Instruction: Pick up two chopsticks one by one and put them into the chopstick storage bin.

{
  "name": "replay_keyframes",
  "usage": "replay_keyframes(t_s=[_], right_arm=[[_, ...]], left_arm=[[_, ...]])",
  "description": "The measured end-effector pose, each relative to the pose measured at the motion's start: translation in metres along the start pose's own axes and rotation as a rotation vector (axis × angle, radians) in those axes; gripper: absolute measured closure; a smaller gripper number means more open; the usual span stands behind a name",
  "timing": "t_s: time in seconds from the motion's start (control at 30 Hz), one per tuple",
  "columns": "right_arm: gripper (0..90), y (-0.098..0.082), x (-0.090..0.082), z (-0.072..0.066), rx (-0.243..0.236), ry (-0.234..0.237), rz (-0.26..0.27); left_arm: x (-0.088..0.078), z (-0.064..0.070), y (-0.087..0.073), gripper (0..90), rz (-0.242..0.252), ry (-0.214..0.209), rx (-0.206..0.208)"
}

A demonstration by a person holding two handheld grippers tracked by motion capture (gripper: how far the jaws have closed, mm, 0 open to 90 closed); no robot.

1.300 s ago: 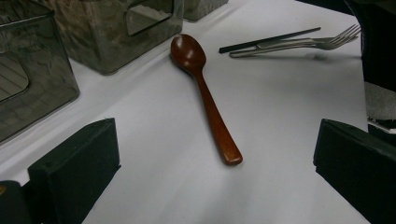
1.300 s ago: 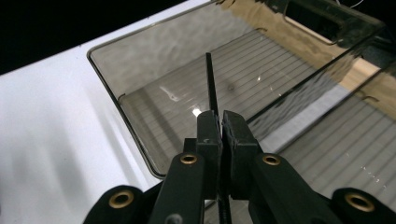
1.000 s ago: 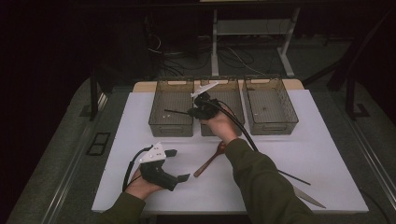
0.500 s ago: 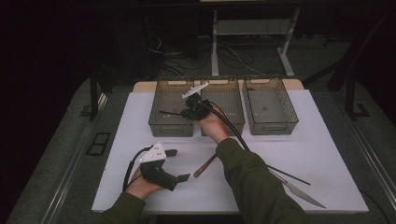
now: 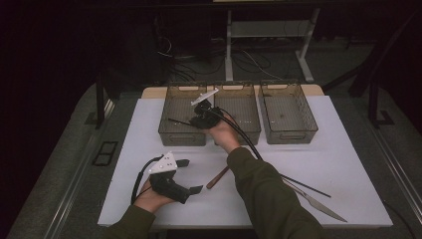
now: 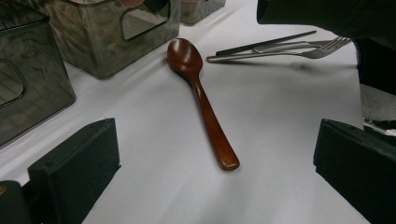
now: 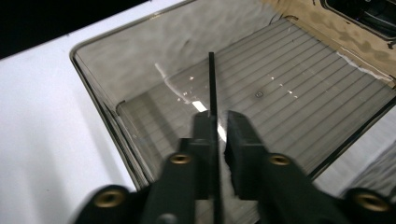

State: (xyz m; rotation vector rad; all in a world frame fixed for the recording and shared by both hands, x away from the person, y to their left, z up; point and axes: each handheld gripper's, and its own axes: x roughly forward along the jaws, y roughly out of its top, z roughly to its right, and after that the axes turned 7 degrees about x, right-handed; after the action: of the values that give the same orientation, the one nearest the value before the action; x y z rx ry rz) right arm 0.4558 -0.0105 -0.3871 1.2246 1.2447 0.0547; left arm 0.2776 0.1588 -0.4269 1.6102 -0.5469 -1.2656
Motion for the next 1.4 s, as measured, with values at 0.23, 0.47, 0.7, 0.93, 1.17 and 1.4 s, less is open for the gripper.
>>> replay_keyframes(t_s=[0.23,0.47,0.7,0.93,1.17,1.4], right_arm=[[62.2,0.003,-0.012,0.006,0.017,0.038,0.037],[56.0,0.006,-0.029,0.007,0.015,0.074,0.056],[69.0,-0.004,-0.058,0.006,-0.021,0.111,-0.002],[71.8,-0.02,-0.076,0.002,-0.031,0.123,-0.046],[75.4,-0.033,-0.078,-0.002,-0.069,0.075,-0.083],[88.8,-0.038,-0.086,0.004,-0.081,0.071,-0.095]], left_arm=[[0.0,0.0,0.0,0.0,-0.001,-0.001,0.004],[0.0,0.001,0.001,0.0,-0.002,0.0,0.004],[0.001,0.001,0.001,0.0,-0.01,0.001,0.011],[0.002,0.002,0.001,0.0,-0.013,0.005,0.011],[0.001,0.001,0.001,0.0,-0.009,0.008,0.01],[0.002,0.001,0.001,0.0,-0.011,0.005,0.01]])
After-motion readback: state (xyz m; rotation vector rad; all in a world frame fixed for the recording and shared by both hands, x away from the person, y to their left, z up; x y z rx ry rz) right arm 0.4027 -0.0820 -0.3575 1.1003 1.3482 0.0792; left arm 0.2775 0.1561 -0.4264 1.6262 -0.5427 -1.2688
